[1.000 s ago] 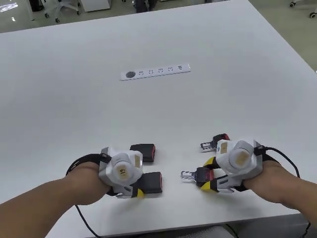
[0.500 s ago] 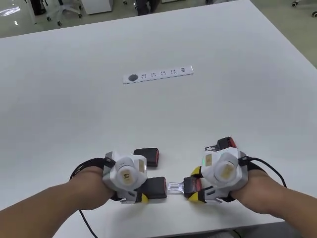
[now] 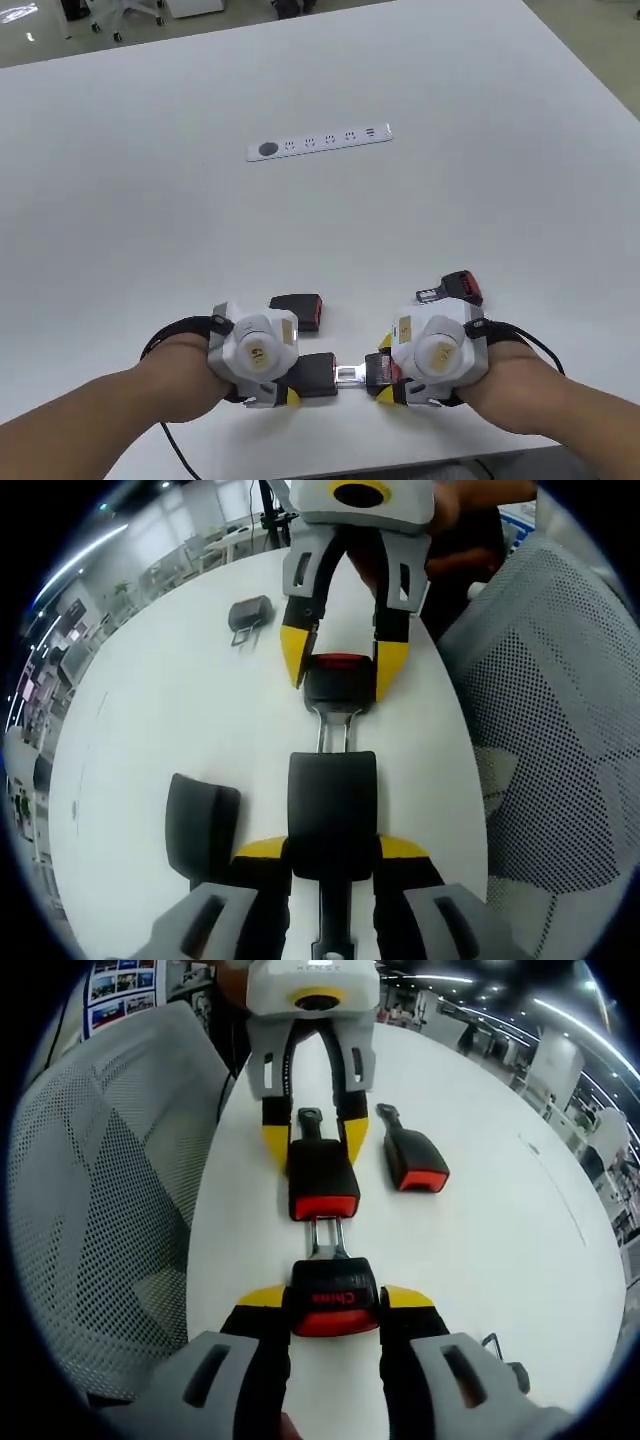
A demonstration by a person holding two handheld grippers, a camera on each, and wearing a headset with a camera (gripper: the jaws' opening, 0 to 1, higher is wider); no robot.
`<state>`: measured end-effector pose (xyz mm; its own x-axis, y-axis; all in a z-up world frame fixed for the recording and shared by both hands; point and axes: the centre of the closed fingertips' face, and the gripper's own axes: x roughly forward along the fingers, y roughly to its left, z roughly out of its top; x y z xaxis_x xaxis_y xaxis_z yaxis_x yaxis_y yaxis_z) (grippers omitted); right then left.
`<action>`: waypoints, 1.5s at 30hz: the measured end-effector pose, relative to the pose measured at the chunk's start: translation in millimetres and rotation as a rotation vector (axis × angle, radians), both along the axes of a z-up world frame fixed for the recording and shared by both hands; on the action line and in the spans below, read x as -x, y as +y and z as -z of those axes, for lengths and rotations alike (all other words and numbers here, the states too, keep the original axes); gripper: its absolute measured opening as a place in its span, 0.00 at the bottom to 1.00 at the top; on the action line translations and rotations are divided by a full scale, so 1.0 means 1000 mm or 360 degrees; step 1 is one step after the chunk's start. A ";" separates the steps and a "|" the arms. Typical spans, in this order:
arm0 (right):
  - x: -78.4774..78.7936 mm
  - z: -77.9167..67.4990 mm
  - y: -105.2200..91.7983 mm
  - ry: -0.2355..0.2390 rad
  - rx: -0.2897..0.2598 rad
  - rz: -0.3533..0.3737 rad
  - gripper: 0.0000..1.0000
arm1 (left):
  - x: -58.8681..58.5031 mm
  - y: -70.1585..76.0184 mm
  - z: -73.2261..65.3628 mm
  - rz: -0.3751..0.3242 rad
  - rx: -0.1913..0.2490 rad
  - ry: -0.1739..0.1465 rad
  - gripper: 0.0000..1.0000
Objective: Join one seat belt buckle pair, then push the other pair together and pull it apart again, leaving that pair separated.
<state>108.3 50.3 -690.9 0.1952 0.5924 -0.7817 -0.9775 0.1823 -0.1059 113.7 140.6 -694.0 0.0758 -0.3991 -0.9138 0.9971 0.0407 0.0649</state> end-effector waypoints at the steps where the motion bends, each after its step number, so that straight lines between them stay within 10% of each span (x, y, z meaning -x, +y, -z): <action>1: -0.001 0.000 0.001 0.0000 -0.0005 0.0000 0.33 | 0.000 0.000 0.000 0.0000 -0.0003 0.0000 0.32; 14: 0.000 -0.003 0.012 0.0052 -0.0167 0.0003 0.33 | 0.000 0.000 -0.001 -0.0003 -0.0012 -0.0005 0.32; 45: -0.004 0.000 0.033 0.0049 -0.0086 -0.0104 0.31 | 0.001 -0.001 -0.001 0.0044 -0.0035 0.0032 0.30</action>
